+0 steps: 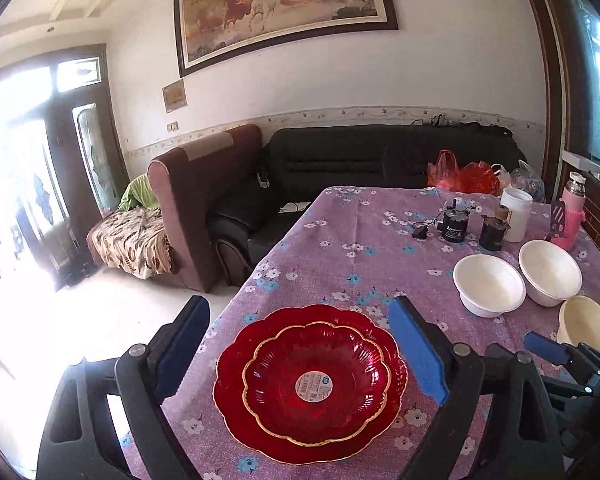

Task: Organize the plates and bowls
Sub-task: 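Withdraw the left tool from the stacked red plates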

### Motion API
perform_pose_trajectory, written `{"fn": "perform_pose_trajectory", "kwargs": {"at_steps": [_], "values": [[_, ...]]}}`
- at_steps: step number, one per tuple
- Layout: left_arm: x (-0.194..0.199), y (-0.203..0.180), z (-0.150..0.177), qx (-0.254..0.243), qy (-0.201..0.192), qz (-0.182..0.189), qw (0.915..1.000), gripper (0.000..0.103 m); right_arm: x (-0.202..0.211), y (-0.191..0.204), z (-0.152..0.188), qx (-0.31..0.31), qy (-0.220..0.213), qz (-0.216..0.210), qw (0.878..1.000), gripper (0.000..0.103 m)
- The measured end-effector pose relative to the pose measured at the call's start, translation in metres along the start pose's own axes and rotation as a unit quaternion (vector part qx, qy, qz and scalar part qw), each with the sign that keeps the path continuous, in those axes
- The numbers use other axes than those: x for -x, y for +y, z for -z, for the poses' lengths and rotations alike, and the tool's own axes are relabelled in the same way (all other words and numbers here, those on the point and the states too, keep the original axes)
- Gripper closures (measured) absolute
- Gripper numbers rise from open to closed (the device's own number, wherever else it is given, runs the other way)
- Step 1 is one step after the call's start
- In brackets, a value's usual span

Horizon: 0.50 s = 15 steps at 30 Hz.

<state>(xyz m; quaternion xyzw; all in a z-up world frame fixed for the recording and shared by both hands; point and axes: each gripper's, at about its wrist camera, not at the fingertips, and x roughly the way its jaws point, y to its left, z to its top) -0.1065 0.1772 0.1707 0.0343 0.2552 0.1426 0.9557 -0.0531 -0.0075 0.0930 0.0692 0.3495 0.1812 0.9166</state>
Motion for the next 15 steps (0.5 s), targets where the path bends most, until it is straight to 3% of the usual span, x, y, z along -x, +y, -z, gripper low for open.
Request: {"fn": "perform_pose_trajectory", "kwargs": {"at_steps": [15], "values": [[0.003, -0.062, 0.001, -0.061, 0.013, 0.014, 0.9979, 0.012, 0.023, -0.081, 0.011, -0.069, -0.006, 0.038, 0.997, 0.038]]}}
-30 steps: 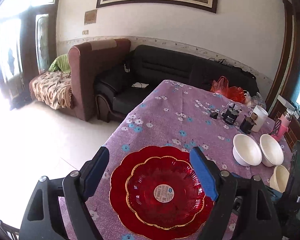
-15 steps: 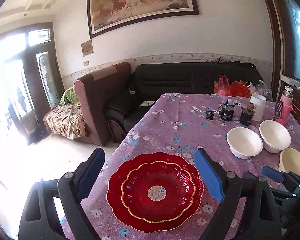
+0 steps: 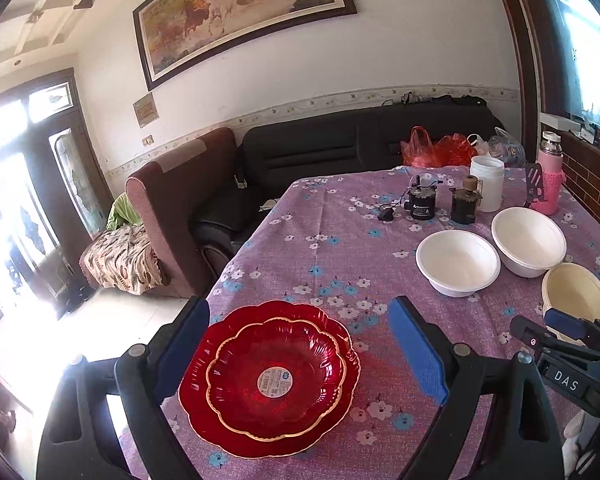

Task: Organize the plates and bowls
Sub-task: 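Withdraw the left tool from the stacked red plates, then move the left tool to the white foam bowl and grip its rim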

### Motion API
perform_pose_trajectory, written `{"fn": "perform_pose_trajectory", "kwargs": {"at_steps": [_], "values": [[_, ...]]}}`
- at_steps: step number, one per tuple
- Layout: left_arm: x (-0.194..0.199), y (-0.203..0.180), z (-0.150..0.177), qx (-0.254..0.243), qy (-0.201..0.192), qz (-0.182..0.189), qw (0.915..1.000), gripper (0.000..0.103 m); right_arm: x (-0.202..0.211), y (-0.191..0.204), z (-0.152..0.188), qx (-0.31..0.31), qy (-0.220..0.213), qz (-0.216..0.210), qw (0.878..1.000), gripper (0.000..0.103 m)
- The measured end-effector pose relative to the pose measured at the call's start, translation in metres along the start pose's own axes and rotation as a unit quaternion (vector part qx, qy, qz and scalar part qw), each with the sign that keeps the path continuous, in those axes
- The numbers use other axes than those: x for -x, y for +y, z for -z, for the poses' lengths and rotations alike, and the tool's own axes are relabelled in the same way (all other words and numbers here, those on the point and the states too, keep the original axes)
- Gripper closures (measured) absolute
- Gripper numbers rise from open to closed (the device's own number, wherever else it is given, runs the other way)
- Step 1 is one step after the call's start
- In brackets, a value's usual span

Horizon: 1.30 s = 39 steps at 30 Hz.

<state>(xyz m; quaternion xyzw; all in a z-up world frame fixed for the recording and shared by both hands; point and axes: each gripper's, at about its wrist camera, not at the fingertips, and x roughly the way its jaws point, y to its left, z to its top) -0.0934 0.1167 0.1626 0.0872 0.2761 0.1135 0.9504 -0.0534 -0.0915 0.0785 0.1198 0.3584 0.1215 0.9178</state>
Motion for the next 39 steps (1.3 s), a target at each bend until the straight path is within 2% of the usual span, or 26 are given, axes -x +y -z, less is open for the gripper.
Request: {"fn": "perform_pose_trajectory", "kwargs": {"at_steps": [6, 15, 24, 29, 34, 36, 39], "values": [[-0.001, -0.009, 0.0, -0.012, 0.004, 0.005, 0.9999, 0.012, 0.012, -0.021, -0.003, -0.017, -0.013, 0.009, 1.0, 0.038], [-0.006, -0.022, 0.004, -0.031, 0.016, 0.012, 0.9993, 0.012, 0.043, -0.067, -0.022, -0.058, -0.053, 0.044, 0.996, 0.037], [-0.011, -0.033, 0.002, -0.041, 0.027, 0.015, 0.9987, 0.012, 0.074, -0.104, -0.05, -0.087, -0.093, 0.072, 0.989, 0.037], [-0.022, -0.038, 0.004, -0.042, 0.045, 0.028, 0.9977, 0.012, 0.094, -0.117, -0.068, -0.088, -0.119, 0.093, 0.985, 0.032], [-0.043, -0.04, -0.002, -0.03, 0.081, 0.066, 0.994, 0.012, 0.09, -0.121, -0.079, -0.084, -0.109, 0.094, 0.986, 0.031], [-0.058, -0.038, -0.012, -0.012, 0.103, 0.091, 0.9904, 0.012, 0.081, -0.119, -0.08, -0.086, -0.093, 0.082, 0.989, 0.031], [-0.091, -0.035, -0.028, 0.022, 0.142, 0.134, 0.9805, 0.012, 0.057, -0.112, -0.082, -0.098, -0.059, 0.052, 0.992, 0.031]]}}
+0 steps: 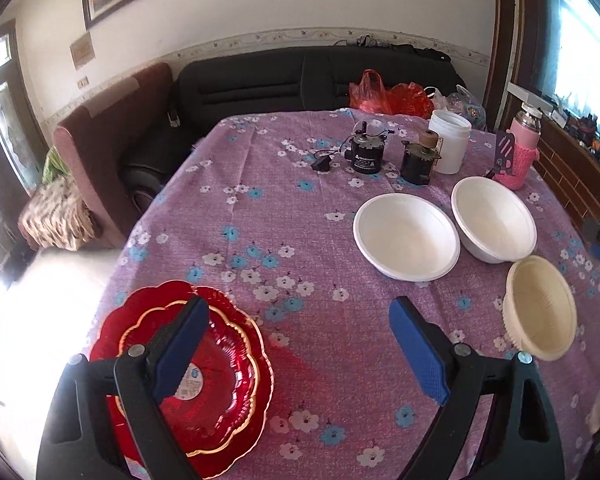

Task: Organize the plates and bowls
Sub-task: 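Move the left tool to the white foam bowl and grip its rim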

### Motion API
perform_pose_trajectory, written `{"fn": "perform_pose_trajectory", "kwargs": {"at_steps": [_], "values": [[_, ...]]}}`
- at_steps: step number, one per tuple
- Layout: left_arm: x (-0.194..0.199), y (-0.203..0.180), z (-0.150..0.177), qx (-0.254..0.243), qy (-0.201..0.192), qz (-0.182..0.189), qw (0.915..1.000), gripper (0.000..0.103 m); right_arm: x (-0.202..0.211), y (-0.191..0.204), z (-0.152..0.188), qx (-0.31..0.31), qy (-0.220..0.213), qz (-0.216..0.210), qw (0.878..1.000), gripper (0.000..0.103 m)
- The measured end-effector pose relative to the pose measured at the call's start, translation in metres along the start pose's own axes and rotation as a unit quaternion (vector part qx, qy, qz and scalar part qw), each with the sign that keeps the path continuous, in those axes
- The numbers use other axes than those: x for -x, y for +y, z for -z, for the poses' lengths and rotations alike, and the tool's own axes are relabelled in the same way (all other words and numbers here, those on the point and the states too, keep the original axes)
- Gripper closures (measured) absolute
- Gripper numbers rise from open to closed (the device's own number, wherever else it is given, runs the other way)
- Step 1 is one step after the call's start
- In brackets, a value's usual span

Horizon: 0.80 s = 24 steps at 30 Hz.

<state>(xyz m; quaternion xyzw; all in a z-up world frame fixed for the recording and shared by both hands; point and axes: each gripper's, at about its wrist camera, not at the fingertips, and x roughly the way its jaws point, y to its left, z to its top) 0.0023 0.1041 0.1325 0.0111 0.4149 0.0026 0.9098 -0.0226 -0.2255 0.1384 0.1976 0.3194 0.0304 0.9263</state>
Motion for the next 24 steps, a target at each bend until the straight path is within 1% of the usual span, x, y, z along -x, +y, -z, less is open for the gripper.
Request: {"fn": "perform_pose_trajectory", "kwargs": {"at_steps": [3, 6, 12, 14, 16, 19, 24], "values": [[-0.027, 0.008, -0.019, 0.031, 0.029, 0.037, 0.9984, 0.012, -0.03, 0.013, 0.006, -0.01, 0.038, -0.019, 0.999, 0.031], [-0.05, 0.014, -0.029, 0.056, 0.046, 0.044, 0.9964, 0.012, -0.063, 0.03, 0.014, -0.016, 0.076, -0.037, 0.996, 0.031], [-0.101, 0.022, -0.04, 0.115, 0.092, 0.093, 0.9847, 0.012, -0.112, 0.072, 0.03, -0.005, 0.129, -0.055, 0.99, 0.031], [-0.113, 0.022, -0.043, 0.129, 0.097, 0.1, 0.9818, 0.012, -0.124, 0.083, 0.034, 0.002, 0.139, -0.049, 0.989, 0.031], [-0.123, 0.02, -0.049, 0.135, 0.097, 0.1, 0.981, 0.012, -0.136, 0.09, 0.038, 0.001, 0.151, -0.047, 0.987, 0.031], [-0.138, 0.013, -0.058, 0.134, 0.101, 0.102, 0.9804, 0.012, -0.148, 0.093, 0.042, -0.005, 0.163, -0.039, 0.986, 0.031], [-0.165, 0.002, -0.066, 0.129, 0.122, 0.101, 0.9789, 0.012, -0.166, 0.091, 0.045, -0.022, 0.171, -0.02, 0.985, 0.031]]}}
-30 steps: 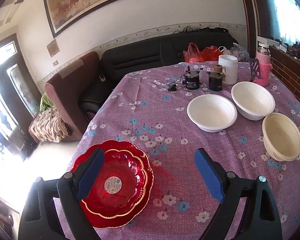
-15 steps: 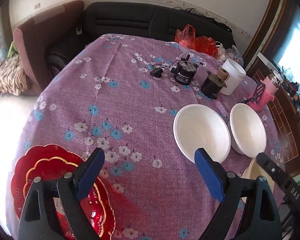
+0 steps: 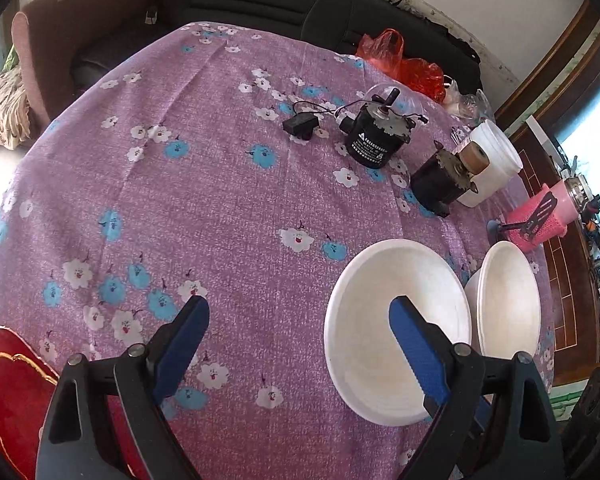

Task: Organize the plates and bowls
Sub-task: 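Move the left tool to the white foam bowl and grip its rim, then lift the white bowl with the left tool toward the red plates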

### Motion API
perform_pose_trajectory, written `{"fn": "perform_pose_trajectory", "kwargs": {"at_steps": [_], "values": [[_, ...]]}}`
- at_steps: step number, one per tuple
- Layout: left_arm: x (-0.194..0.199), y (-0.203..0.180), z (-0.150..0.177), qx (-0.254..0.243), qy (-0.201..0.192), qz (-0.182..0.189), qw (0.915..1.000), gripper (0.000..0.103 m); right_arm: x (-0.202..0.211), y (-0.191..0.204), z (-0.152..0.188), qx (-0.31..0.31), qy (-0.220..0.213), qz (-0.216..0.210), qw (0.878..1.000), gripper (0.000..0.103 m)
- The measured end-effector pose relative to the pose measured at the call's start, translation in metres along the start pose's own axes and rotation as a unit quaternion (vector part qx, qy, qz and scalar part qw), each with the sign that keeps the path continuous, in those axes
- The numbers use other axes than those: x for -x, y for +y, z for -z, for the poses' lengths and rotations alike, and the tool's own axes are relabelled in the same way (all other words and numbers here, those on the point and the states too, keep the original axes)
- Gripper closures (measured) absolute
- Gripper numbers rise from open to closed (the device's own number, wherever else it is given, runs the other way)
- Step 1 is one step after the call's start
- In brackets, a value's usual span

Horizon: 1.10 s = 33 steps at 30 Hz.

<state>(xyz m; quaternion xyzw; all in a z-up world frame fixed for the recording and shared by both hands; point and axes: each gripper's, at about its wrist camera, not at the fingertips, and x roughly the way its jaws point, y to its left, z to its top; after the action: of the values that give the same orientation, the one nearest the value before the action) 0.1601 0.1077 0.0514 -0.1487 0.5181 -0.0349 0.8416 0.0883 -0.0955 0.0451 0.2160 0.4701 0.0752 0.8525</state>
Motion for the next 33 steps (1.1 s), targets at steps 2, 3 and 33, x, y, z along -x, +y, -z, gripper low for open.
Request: {"fn": "perform_pose_trajectory", "kwargs": {"at_steps": [2, 3, 33], "values": [[-0.007, -0.002, 0.0, 0.002, 0.009, 0.0, 1.0, 0.012, -0.006, 0.0, -0.002, -0.004, 0.002, 0.006, 1.0, 0.031], [-0.011, -0.003, 0.0, 0.002, 0.013, 0.002, 0.9999, 0.012, -0.009, 0.0, -0.003, -0.004, 0.002, 0.012, 1.0, 0.031], [0.032, -0.03, 0.072, -0.033, 0.003, 0.027, 0.9991, 0.037, 0.014, 0.013, 0.038, 0.068, 0.026, -0.038, 0.997, 0.088]]}}
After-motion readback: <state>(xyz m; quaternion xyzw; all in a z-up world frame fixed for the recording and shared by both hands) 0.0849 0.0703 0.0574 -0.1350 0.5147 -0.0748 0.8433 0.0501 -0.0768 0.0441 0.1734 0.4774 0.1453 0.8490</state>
